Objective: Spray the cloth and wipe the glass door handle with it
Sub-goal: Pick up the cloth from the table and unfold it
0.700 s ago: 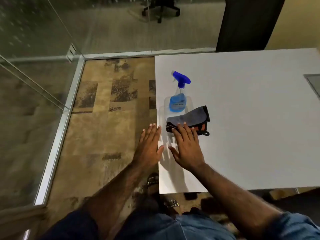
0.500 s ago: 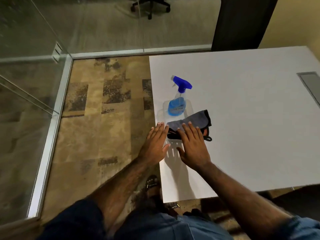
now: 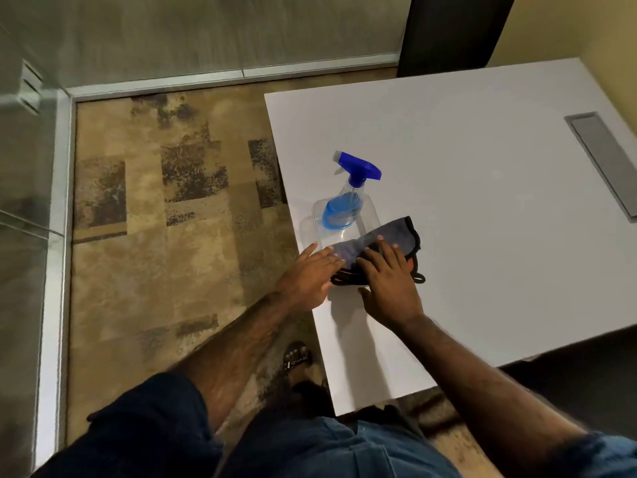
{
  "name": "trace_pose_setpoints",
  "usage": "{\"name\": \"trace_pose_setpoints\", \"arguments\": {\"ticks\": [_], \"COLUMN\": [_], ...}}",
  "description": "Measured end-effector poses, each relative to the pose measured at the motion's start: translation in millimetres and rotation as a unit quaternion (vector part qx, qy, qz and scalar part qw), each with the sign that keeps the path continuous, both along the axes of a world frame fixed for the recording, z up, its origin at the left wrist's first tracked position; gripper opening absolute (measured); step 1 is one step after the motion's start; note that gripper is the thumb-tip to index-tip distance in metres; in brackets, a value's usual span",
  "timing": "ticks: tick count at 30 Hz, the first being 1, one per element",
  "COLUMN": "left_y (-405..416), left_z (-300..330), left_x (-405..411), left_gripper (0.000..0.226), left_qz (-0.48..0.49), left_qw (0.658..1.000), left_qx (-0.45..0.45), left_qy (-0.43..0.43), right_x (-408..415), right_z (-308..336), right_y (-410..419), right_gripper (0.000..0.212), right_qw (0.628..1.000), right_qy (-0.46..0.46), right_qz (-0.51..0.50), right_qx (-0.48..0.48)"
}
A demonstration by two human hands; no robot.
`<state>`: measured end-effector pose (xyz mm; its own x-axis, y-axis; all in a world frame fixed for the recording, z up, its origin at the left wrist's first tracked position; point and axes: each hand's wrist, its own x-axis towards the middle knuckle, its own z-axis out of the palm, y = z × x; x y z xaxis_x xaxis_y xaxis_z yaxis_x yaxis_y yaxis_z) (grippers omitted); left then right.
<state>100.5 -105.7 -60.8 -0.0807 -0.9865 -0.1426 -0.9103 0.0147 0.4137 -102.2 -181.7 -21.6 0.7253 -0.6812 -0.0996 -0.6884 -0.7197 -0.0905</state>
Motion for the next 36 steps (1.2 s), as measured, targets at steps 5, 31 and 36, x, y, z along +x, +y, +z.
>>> {"name": "trace_pose_setpoints", "arguments": {"ticks": [5, 31, 36], "left_y": [0, -27, -2], "left_z": [-3, 133, 150], "left_x": [5, -40, -43], "left_gripper": [0.052, 0.025, 0.059], "left_qz": [0.0, 0.217, 0.34], "left_qw": [0.997, 0.89, 0.851], "left_qx": [-0.04, -0.099, -0.155], "left_qy": [0.058, 0.388, 0.37], "right_x": [2, -36, -44], "right_z": [0, 94, 123], "right_y": [3, -58, -62], "right_gripper": [0.056, 0.034, 0.013], "right_qw": [1.0, 0.957, 0.889], "right_qy": [-0.012, -0.239, -0.345], "right_qz": [-0.006, -0.023, -0.061], "right_qx": [0.01, 0.163, 0.294]}}
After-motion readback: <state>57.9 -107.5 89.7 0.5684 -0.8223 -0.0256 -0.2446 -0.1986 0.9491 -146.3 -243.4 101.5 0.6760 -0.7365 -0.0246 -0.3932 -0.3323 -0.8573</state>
